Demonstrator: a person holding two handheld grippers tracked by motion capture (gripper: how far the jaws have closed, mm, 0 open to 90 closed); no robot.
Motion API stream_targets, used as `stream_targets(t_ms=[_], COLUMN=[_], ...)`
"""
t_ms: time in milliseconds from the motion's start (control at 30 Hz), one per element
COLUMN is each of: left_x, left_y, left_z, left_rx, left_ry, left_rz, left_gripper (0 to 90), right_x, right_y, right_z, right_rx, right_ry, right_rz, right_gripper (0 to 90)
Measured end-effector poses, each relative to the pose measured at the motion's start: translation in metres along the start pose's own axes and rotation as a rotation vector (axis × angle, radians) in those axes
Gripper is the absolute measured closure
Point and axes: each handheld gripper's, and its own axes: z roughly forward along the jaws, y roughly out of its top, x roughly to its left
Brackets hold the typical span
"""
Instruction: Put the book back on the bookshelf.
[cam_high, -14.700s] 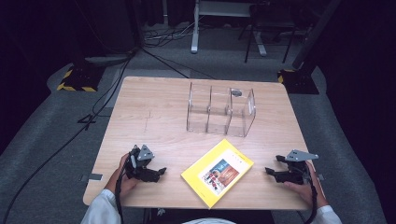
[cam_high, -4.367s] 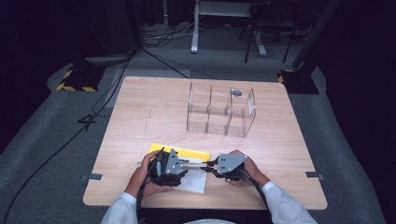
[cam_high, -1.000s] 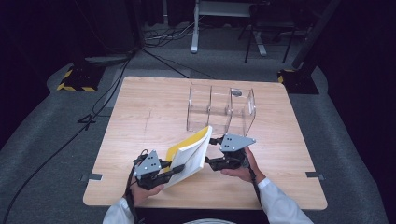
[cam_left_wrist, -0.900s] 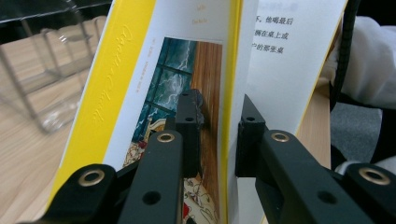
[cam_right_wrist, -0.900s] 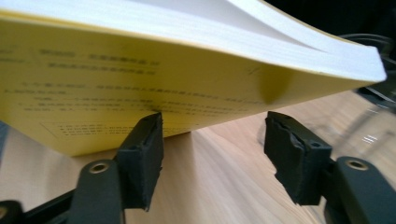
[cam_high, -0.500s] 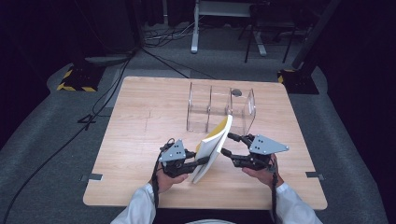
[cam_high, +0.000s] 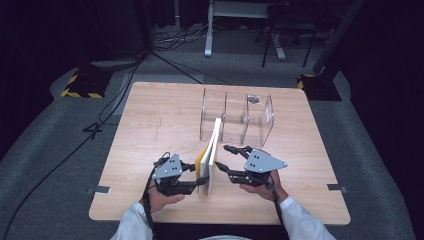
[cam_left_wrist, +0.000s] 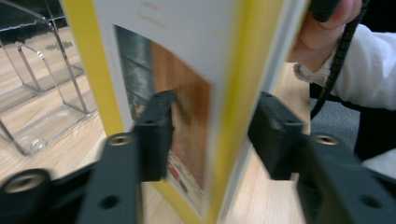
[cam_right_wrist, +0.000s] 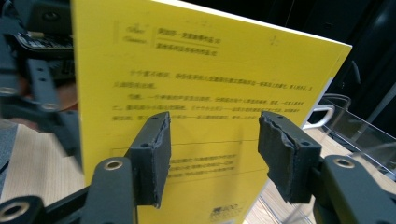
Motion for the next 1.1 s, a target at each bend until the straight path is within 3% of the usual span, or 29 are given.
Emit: stream_targets(t_ms=[100,133,233,367,467,500,533,633,700,900,967,1033,1100], left_x=[-0.003,-0.009,-0.012,-0.018,-0.023,-0.023,-0.023,-0.022,-0.021,-0.016,-0.012,-0.008,-0.009], left_y=[-0.001,-0.002,-0.002,-0.002,-0.001,-0.001,-0.002,-0.002,-0.002,-0.006,-0.008,-0.011,-0.013], left_z=[-0.002,0.0,0.006,0.02,0.031,0.031,0.034,0.036,0.035,0.024,0.02,0.014,0.008], left_rx=[0.013,0.05,0.065,0.072,0.083,0.083,0.08,0.08,0.077,0.076,0.066,0.059,0.065], left_ry=[-0.029,-0.003,0.018,0.064,0.128,0.128,0.161,0.188,0.224,0.189,0.175,0.128,0.073], left_rz=[0.008,0.033,0.034,0.039,0.044,0.044,0.028,0.021,0.017,0.016,0.004,0.0,0.028], left_gripper=[31.5,25.6,21.7,21.6,21.9,22.2,25.4,30.0,41.2,61.8,71.5,74.1,74.8], right_x=[0.002,0.005,0.008,0.008,0.006,0.006,0.002,0.0,-0.003,-0.013,-0.02,-0.024,-0.031], right_y=[0.0,-0.001,-0.003,-0.005,-0.008,-0.008,-0.009,-0.01,-0.012,-0.017,-0.02,-0.022,-0.027], right_z=[0.003,0.006,0.009,0.01,0.011,0.011,0.011,0.012,0.014,0.013,0.01,0.006,-0.002], right_rx=[0.002,0.018,0.032,0.042,0.049,0.049,0.048,0.052,0.059,0.075,0.084,0.086,0.1], right_ry=[0.012,0.028,0.033,0.03,0.017,0.017,0.012,-0.004,-0.019,-0.046,-0.036,-0.029,-0.013], right_rz=[-0.002,-0.011,-0.023,-0.013,-0.006,-0.006,0.026,0.042,0.051,0.062,0.075,0.077,0.071], right_gripper=[43.2,42.6,42.6,42.4,40.2,40.2,39.0,37.6,36.2,34.6,29.0,30.2,29.3])
